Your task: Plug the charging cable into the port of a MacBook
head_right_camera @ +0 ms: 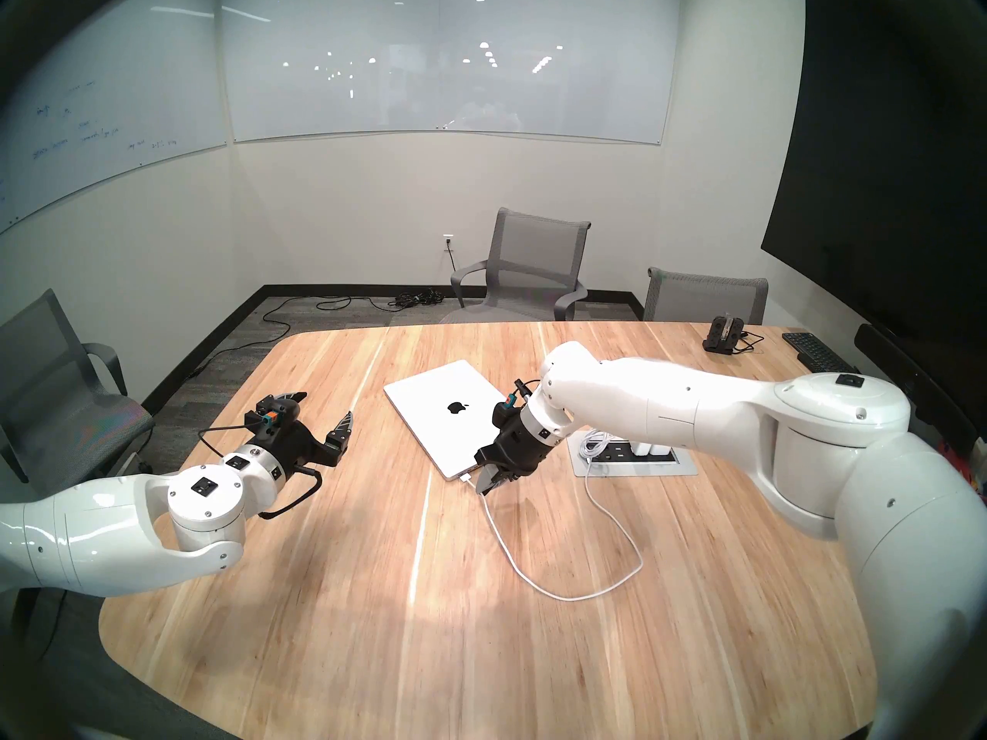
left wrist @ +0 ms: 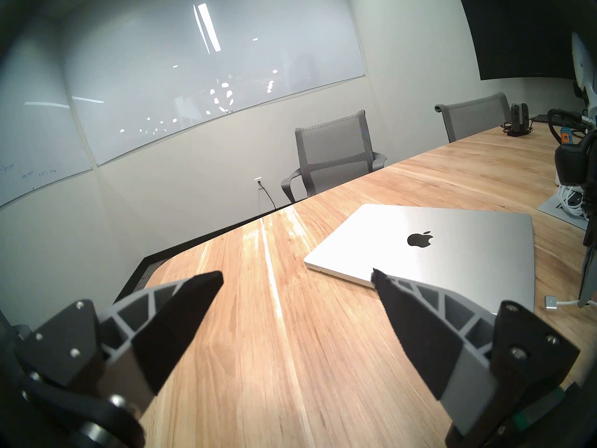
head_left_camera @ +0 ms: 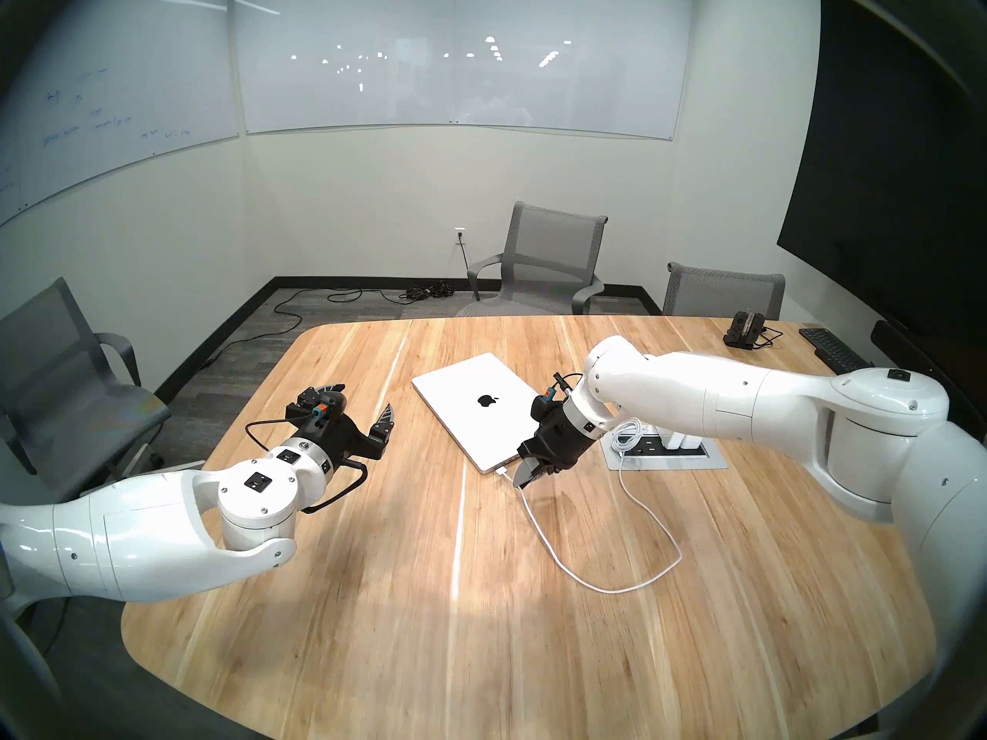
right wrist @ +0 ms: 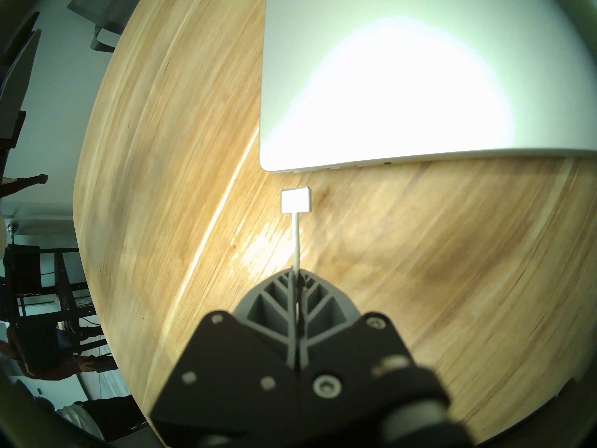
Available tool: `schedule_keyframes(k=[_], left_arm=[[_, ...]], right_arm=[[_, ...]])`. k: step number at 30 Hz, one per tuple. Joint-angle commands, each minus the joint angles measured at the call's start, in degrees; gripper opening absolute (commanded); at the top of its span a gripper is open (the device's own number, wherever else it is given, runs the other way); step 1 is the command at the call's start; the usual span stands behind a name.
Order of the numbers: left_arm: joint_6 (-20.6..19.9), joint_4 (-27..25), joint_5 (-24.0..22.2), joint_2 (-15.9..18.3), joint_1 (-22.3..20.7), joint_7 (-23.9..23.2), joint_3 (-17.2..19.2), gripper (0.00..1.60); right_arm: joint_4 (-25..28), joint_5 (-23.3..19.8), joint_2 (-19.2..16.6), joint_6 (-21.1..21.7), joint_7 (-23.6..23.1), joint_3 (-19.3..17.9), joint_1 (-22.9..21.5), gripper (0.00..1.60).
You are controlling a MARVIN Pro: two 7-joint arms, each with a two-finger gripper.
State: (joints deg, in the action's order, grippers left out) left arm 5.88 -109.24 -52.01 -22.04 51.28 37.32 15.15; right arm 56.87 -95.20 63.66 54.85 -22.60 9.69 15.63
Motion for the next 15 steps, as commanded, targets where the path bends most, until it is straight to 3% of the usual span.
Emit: schedule_keyframes(k=[1, 15], left_arm=[[0.22, -0.12, -0.13, -0.09, -0.81, -0.07, 0.77, 1.60], [0.22, -0.12, -0.13, -0.09, -0.81, -0.07, 0.77, 1.60]], right_arm=[[-1.00, 0.46, 1.01, 0.15, -1.70, 0.33, -1.97, 0.00], [-3.41, 0.89, 2.83, 0.15, -3.96, 1.92, -2.57, 0.00]])
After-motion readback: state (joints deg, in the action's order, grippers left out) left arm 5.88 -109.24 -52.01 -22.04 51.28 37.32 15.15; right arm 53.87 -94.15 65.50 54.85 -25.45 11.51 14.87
